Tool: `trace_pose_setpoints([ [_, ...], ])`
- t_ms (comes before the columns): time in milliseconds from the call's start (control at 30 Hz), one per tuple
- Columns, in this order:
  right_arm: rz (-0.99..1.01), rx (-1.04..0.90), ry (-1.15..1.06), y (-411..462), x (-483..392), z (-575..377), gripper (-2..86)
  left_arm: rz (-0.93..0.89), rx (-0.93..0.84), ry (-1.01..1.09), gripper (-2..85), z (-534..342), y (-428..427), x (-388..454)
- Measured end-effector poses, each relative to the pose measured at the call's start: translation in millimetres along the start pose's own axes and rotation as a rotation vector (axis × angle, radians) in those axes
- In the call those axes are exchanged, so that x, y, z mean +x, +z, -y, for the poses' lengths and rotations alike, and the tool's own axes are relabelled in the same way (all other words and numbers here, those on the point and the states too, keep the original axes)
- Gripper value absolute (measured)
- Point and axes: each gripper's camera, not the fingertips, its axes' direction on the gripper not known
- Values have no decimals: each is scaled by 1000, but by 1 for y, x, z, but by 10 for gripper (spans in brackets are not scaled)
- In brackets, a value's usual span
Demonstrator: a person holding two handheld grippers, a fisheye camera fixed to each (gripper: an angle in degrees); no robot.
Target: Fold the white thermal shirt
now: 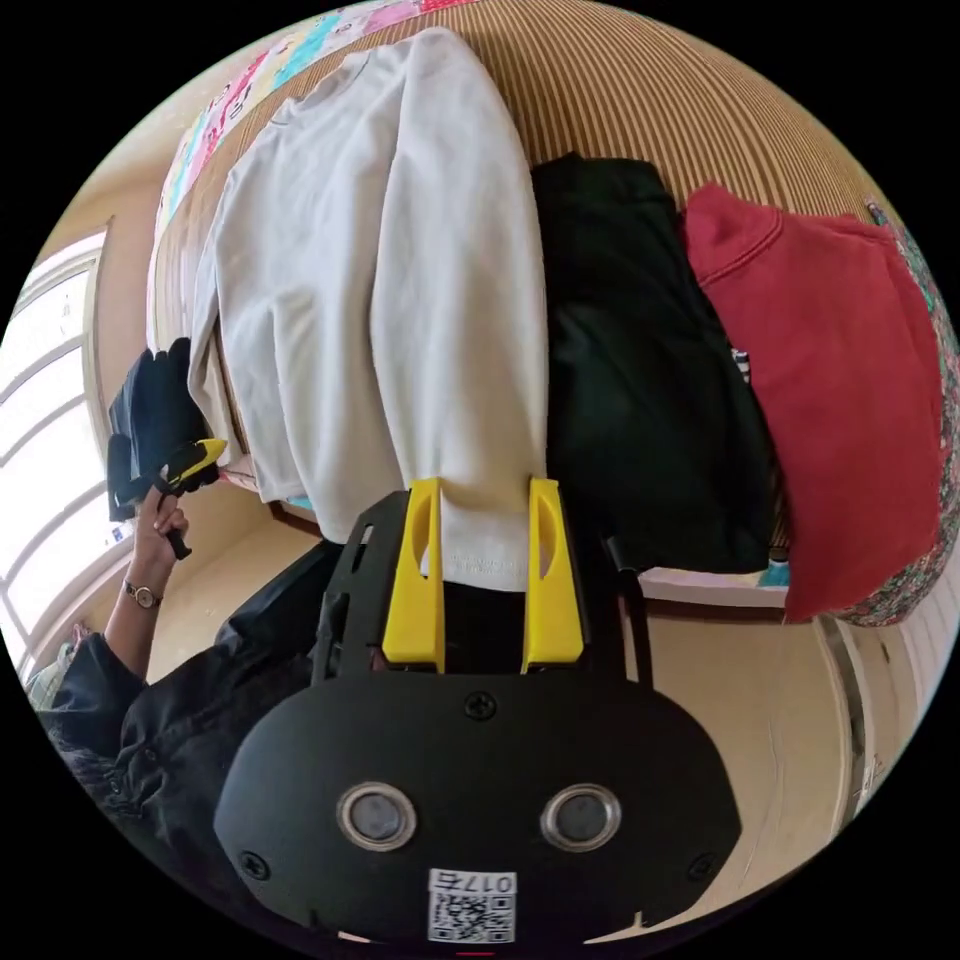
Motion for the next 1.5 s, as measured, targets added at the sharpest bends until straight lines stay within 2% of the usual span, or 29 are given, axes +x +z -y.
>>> trace_pose_setpoints([
  [67, -15, -37, -42, -4, 2, 16, 77, -7, -22, 20, 86, -2, 13, 3],
  [167, -12, -167, -239, -45, 3, 42, 46, -38, -71, 126, 94, -2, 29, 24],
  [300, -87, -113, -404, -165, 27, 55, 37, -19, 14, 132, 94, -1, 8, 37],
  [367, -260, -29, -331, -215, 46, 64, 38, 6, 41, 130, 94, -1, -3, 38],
  [433, -557, 53, -226, -254, 67, 74, 43, 38, 38, 138, 96, 3, -10, 39],
  [467, -638, 78, -168, -258, 75, 78, 46, 34, 32, 143, 97, 4, -10, 39],
  [500, -776, 131, -23, -262, 92, 85, 52, 20, 16, 152, 99, 6, -9, 39],
  [533, -850, 166, 122, -258, 109, 89, 62, 11, -1, 153, 99, 7, -6, 40],
  [567, -855, 173, 170, -253, 114, 91, 66, 7, -9, 152, 100, 7, -3, 41],
  [667, -617, 146, 106, -195, 115, 95, 126, 6, -77, 157, 103, 5, 17, 47],
  [700, -469, 112, 33, -162, 110, 96, 133, 3, -117, 155, 103, 3, 29, 49],
  [733, -351, 66, -13, -128, 107, 97, 136, 3, -131, 163, 102, -1, 36, 54],
  [833, -203, -118, -6, -47, 114, 96, 102, 81, -137, 140, 56, -8, 35, 59],
  [867, -188, -149, 5, -38, 116, 94, 88, 69, -181, 152, 44, -8, 37, 60],
  [933, -182, -177, -63, -41, 108, 82, 42, -5, -380, 269, 35, -12, 36, 63],
  [1033, -346, -147, -202, -79, 86, 55, 30, -18, -438, 348, 31, -34, -6, 63],
  [1100, -366, -186, -259, -86, 82, 40, 27, 39, -391, 356, 33, -54, -28, 57],
  [1167, -352, -254, -249, -76, 90, 32, 24, 16, -346, 295, 40, -71, -37, 43],
  [1233, -315, -314, -156, -49, 113, 29, 23, -148, -219, 149, 59, -87, -48, 8],
  [1267, -307, -326, -124, -44, 118, 29, 22, -177, -171, 99, 65, -89, -53, -4],
  [1300, -282, -335, -75, -38, 125, 27, 21, -194, -42, -13, 76, -95, -72, -30],
  [1333, -241, -311, -58, -38, 126, 24, 19, -174, 112, -119, 85, -103, -96, -54],
  [1400, -176, -275, -59, -40, 123, 20, 17, -100, 311, -216, 88, -114, -129, -81],
  [1433, -150, -271, -66, -39, 119, 19, 15, -20, 377, -239, 88, -116, -144, -93],
  [1500, -154, -285, -68, -35, 113, 17, 12, 105, 380, -237, 89, -110, -151, -104],
])
